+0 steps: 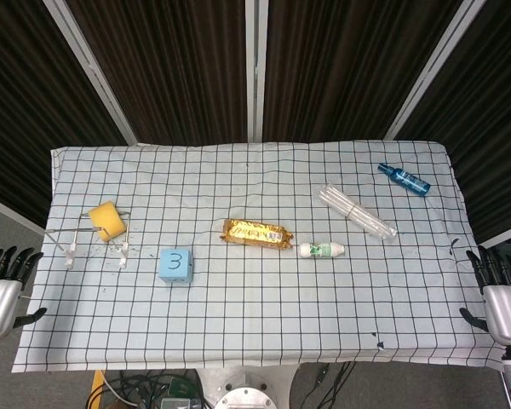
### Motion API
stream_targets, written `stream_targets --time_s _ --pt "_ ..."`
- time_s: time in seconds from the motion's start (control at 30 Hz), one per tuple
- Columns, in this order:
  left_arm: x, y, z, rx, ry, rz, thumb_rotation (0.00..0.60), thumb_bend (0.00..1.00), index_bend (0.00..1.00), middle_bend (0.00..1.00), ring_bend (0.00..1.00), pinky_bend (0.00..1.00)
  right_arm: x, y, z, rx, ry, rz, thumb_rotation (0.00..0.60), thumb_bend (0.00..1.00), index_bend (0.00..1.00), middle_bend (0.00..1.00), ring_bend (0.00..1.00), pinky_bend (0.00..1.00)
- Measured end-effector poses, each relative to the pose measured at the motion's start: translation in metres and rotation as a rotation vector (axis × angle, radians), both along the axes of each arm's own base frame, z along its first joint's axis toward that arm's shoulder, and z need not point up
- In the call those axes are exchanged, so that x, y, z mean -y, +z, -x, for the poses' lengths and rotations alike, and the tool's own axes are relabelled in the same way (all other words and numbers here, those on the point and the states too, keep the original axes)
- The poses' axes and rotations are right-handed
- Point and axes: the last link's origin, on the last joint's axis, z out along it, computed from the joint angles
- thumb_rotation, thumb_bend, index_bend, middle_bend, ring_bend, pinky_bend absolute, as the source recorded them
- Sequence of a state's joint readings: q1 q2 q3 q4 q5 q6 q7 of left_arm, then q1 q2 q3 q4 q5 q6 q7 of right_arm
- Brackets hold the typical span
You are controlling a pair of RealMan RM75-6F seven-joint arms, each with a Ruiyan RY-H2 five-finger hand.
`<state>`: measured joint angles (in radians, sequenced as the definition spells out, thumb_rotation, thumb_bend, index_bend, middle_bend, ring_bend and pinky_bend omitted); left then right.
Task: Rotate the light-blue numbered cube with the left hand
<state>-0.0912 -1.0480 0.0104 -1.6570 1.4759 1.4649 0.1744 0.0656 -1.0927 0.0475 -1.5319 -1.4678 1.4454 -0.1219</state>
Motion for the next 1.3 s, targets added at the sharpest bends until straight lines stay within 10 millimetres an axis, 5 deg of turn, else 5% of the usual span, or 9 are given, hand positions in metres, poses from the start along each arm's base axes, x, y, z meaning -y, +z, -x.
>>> stream_targets --time_s 0.53,0.83,0.93,1.1,1.3 --pt "0.002 -0.004 -0.01 0.05 -0.037 0.008 0.6 0.0 0.13 0.09 0.01 0.04 0.001 0.005 -0.005 0.016 0.011 0.017 0.6 0.06 0.0 0.0 0.0 0.0" --pt "0.003 -0.022 -0.024 0.087 -0.027 0.109 0.6 0.0 0.13 0.16 0.11 0.27 0.008 0.023 -0.013 0.041 0.041 0.084 0.6 0.06 0.0 0.0 0.0 0.0" --pt "-0.001 -0.036 -0.032 0.074 -0.047 0.156 0.6 0.01 0.13 0.27 0.23 0.38 0.011 0.033 -0.016 0.042 0.054 0.109 0.6 0.06 0.0 0.0 0.0 0.0" --pt "-0.012 -0.068 -0.051 0.084 -0.1 0.202 0.6 0.07 0.19 0.57 0.57 0.59 0.014 0.041 -0.018 0.054 0.05 0.133 0.6 0.07 0.0 0.0 0.0 0.0" --pt "-0.018 -0.098 -0.071 0.072 -0.167 0.252 0.6 0.13 0.37 0.77 0.76 0.72 0.015 0.042 -0.016 0.064 0.04 0.134 0.6 0.07 0.0 0.0 0.0 0.0"
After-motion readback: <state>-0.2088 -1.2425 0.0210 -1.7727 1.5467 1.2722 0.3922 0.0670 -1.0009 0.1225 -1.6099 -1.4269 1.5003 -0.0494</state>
